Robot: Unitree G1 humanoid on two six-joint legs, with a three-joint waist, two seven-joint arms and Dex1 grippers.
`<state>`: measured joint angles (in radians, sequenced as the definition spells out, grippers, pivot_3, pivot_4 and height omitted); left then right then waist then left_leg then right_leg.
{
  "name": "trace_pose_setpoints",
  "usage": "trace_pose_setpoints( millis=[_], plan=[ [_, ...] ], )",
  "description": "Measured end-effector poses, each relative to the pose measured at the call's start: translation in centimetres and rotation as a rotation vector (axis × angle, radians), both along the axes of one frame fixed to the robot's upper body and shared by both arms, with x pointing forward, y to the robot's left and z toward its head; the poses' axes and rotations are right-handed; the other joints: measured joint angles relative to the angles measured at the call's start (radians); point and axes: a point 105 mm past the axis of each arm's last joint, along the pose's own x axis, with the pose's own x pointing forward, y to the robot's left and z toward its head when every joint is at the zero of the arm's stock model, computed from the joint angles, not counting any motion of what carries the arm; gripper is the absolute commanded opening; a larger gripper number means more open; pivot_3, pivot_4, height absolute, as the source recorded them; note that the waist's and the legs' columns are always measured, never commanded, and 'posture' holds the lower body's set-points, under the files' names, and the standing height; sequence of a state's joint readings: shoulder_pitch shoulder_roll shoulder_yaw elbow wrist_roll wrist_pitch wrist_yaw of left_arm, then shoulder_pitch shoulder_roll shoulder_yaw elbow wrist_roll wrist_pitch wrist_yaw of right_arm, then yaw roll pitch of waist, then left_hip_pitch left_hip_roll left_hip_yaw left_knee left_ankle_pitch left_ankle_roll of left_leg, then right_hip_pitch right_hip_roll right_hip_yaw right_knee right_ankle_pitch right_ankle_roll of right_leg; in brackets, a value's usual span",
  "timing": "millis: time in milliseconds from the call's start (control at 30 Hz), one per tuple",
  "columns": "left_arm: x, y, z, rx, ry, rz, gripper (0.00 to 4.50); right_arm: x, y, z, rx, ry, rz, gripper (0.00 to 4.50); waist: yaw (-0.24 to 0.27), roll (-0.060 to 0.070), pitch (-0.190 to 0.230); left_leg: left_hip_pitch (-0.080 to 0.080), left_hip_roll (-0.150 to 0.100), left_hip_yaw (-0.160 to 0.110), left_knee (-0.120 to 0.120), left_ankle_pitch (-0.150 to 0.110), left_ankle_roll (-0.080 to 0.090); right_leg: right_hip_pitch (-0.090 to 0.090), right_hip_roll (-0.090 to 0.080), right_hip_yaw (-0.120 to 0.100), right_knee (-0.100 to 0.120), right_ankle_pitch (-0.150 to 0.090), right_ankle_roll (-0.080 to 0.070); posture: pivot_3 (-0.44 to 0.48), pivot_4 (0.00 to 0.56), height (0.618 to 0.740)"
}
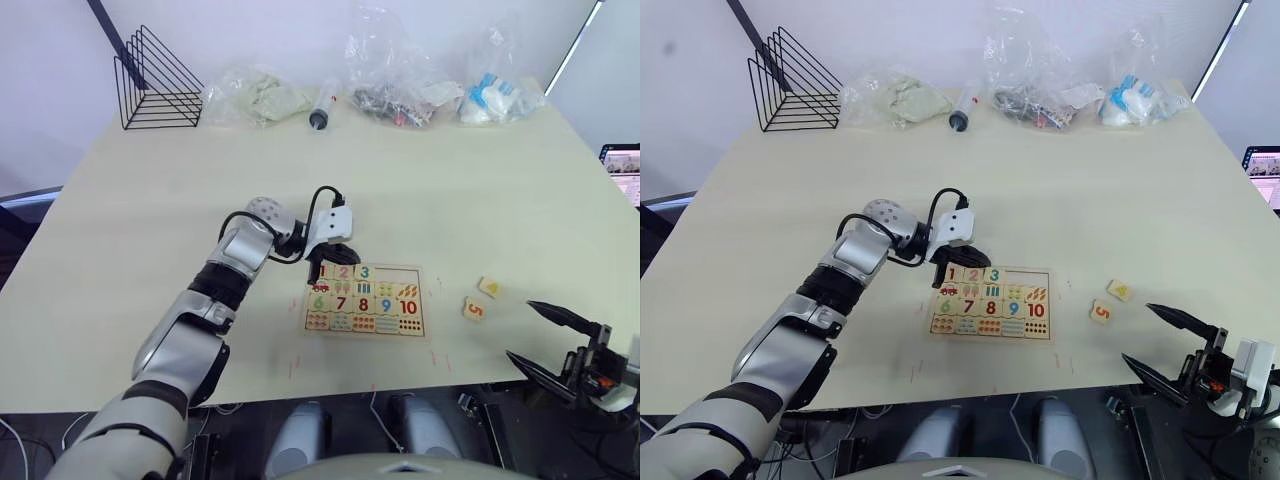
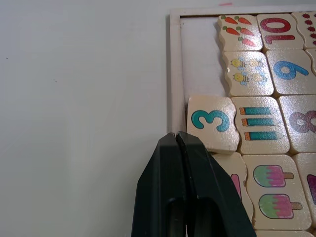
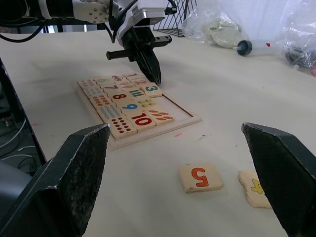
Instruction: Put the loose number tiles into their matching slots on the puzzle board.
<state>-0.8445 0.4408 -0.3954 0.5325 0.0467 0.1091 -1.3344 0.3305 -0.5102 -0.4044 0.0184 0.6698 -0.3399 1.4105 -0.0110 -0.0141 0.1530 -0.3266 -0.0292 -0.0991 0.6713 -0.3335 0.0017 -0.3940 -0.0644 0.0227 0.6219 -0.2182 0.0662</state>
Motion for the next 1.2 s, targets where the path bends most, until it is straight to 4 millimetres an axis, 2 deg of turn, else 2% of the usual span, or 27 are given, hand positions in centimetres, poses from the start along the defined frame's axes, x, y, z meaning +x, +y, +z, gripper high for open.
trace_pose_setpoints(
  millis=[900,1200],
  plan=[
    [0.0,0.0,0.0,-0.002,0.000,-0.003,0.06,0.0,0.0,0.0,0.001,0.001,-0.009,4.50,0.000,0.000,0.000,0.000,0.000,0.000,0.000,0.000,0.000,0.000,0.000,0.000,0.000,0.000,0.000,0.000,0.150,0.740],
    [0.8,0.7,2.3,-0.136,-0.030,0.054,0.06,0.1,0.1,0.0,0.002,-0.002,-0.003,4.50,0.000,0.000,0.000,0.000,0.000,0.000,0.000,0.000,0.000,0.000,0.000,0.000,0.000,0.000,0.000,0.000,0.150,0.740]
  ],
)
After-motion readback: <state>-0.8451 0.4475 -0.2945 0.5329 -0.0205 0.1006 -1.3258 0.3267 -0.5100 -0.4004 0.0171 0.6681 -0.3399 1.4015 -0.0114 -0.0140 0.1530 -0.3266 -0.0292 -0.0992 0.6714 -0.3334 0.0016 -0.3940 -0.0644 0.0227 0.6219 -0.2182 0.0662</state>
